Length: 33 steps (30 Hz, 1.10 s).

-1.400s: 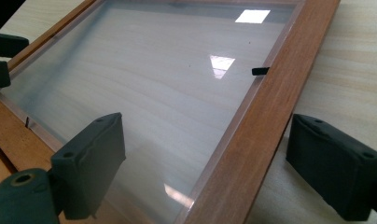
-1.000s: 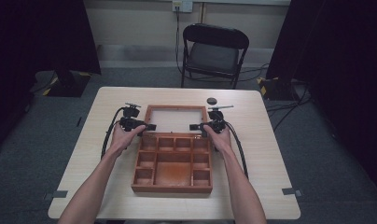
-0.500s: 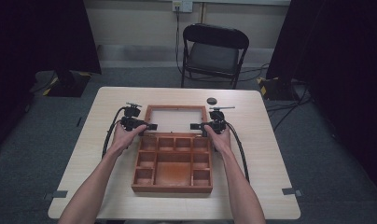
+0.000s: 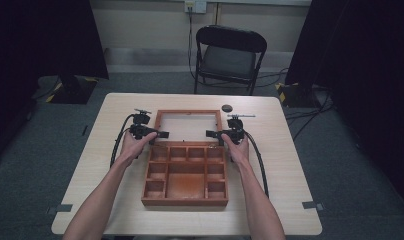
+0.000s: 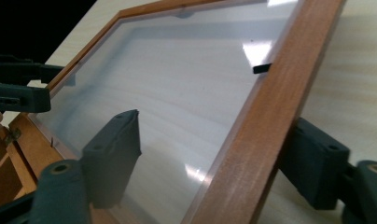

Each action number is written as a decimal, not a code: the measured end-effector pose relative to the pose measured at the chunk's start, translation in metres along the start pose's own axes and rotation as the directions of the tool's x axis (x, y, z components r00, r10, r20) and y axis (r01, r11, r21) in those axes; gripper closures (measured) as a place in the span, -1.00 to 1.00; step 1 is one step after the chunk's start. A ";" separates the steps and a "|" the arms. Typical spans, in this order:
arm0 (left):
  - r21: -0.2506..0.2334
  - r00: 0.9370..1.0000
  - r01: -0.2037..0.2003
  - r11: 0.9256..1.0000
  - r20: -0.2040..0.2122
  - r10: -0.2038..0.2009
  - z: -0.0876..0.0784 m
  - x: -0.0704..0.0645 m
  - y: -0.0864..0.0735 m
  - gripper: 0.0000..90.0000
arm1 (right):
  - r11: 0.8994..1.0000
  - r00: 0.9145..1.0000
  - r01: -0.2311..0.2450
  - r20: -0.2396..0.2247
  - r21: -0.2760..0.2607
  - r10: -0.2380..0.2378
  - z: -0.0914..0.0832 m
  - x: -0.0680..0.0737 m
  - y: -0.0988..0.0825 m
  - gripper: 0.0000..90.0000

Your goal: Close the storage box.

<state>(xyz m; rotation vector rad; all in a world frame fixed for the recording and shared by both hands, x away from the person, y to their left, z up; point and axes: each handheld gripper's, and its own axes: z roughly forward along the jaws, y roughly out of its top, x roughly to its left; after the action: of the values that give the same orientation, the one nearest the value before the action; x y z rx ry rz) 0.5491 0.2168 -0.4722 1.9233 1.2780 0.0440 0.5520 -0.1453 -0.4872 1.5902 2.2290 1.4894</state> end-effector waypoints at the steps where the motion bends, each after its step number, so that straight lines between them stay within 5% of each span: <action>1: -0.003 1.000 0.000 1.000 -0.002 0.000 0.000 0.000 0.000 -0.65 | 1.000 1.000 0.009 0.003 -0.006 -0.009 -0.001 0.001 0.001 -0.38; 8: -0.009 0.998 -0.055 0.998 -0.029 0.055 -0.003 -0.008 0.004 -0.59 | 0.999 0.999 0.036 0.016 -0.015 -0.036 -0.006 0.004 0.004 -0.33; 19: -0.017 0.998 -0.064 0.998 -0.016 0.064 -0.007 -0.010 0.006 -0.52 | 0.997 0.997 0.065 0.040 -0.035 -0.064 -0.013 0.011 0.008 -0.26; 33: -0.049 0.992 -0.114 0.992 -0.059 0.111 -0.018 -0.018 0.008 -0.40 | 0.995 0.996 0.089 0.035 -0.050 -0.088 -0.022 0.016 0.014 -0.17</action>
<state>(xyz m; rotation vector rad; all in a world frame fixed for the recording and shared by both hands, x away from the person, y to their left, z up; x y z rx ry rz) 0.5389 0.2122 -0.4480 1.9597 1.1922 0.1890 0.5435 -0.1474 -0.4577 1.4702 2.1936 1.4746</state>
